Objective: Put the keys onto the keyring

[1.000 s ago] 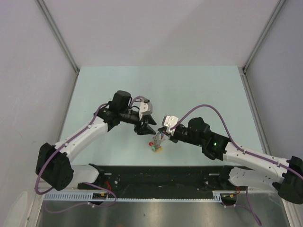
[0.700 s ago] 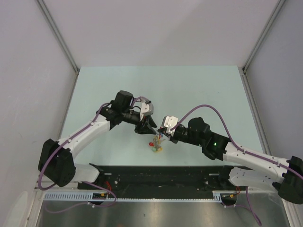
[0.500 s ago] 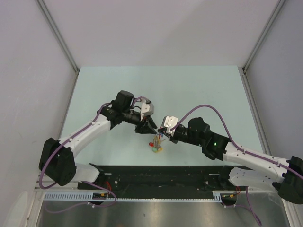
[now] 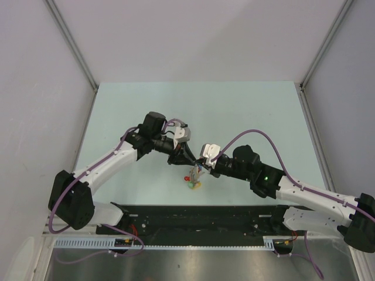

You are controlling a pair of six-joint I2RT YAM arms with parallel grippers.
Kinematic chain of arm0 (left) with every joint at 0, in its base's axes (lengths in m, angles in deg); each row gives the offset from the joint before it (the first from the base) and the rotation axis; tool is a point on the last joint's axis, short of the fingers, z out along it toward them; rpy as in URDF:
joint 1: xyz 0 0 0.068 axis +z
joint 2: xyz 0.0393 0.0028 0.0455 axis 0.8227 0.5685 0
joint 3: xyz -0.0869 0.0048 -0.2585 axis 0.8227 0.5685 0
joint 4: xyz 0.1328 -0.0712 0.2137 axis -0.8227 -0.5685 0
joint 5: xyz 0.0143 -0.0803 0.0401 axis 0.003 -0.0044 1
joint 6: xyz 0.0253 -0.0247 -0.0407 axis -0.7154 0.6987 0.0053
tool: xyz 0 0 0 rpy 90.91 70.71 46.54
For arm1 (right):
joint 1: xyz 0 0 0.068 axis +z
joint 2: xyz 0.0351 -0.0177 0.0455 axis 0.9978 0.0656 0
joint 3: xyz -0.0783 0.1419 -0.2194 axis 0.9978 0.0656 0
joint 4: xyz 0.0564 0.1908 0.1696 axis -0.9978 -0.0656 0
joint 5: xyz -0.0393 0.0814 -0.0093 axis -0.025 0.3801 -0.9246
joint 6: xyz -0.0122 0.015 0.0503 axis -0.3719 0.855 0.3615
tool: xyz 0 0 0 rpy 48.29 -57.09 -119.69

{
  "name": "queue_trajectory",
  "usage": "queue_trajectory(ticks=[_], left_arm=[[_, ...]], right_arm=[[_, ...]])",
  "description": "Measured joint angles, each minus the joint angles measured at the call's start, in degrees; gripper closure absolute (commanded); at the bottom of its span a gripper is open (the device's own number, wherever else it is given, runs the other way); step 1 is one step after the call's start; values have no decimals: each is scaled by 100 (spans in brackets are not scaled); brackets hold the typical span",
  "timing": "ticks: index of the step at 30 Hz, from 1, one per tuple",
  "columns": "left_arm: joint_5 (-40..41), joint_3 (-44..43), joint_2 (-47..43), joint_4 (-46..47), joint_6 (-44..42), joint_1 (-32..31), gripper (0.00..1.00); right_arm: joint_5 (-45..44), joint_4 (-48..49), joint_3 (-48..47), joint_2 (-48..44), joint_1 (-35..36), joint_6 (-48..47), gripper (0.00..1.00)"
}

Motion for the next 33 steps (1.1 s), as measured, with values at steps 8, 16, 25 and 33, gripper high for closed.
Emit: queue_trajectory(ticks=[8,16,25,33], left_arm=[[-44,0,0,-2,57,-37,99],[111,59,-170,240,581,-46,99],[667,511,-1117,1257,1816,-59,100],[929,852,-1427,1755,2387,-81,100]], right_arm=[[-2,-2,0,0,-4,0,100],[-238,-151,0,-164,-11,59,100],[-485,-260,0,-369,39,267,100],[-581,-245,2,-369,76,417,95]])
